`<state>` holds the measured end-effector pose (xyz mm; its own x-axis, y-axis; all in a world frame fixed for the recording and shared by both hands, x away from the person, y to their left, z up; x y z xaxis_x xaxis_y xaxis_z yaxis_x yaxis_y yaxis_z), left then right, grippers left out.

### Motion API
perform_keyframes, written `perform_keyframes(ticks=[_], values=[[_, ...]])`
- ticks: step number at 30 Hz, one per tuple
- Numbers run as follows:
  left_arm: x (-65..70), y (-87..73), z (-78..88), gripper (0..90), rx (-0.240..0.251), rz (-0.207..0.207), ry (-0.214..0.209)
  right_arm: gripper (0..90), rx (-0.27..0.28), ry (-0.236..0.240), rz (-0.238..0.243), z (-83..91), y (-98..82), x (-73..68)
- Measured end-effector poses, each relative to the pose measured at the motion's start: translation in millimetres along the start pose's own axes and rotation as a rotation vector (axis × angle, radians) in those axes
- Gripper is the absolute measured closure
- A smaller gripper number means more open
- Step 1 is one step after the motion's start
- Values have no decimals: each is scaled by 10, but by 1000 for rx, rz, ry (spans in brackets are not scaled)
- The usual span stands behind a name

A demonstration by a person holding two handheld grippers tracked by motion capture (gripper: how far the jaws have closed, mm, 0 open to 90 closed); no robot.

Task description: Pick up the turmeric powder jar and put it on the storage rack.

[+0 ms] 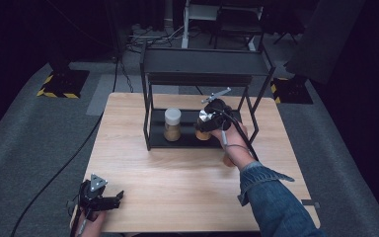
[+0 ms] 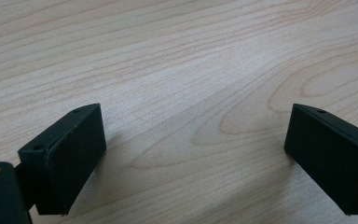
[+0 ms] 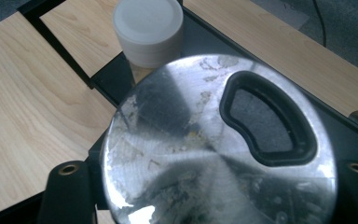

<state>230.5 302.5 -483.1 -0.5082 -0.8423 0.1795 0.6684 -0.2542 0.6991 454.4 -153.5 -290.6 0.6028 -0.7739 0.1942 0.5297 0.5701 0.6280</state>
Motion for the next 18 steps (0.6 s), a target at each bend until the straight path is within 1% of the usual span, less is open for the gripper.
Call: perform_keyframes(ticks=[6,10,14,18], values=[[0,0,0,51,0,0,0,309,-30,-12,-16,-225,61,1],[0,1,1,51,-1,0,0,309,-49,-23,-10,-361,96,-14],[-1,2,0,51,-1,0,0,309,-61,-21,-30,-481,103,-23],[-1,3,0,50,-1,1,0,309,-68,-31,-34,-620,111,-60]])
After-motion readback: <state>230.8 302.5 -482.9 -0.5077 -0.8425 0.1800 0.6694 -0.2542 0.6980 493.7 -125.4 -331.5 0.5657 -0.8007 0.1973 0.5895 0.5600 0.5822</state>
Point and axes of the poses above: each handheld gripper's, and its own axes: z roughly backward along the jaws, y roughly out of its top, x roughly to its right, the point moved 4 cm from there along -z, roughly forward along the jaws, and after that the axes turned 13 degrees about -y, right-handed, at the moved point
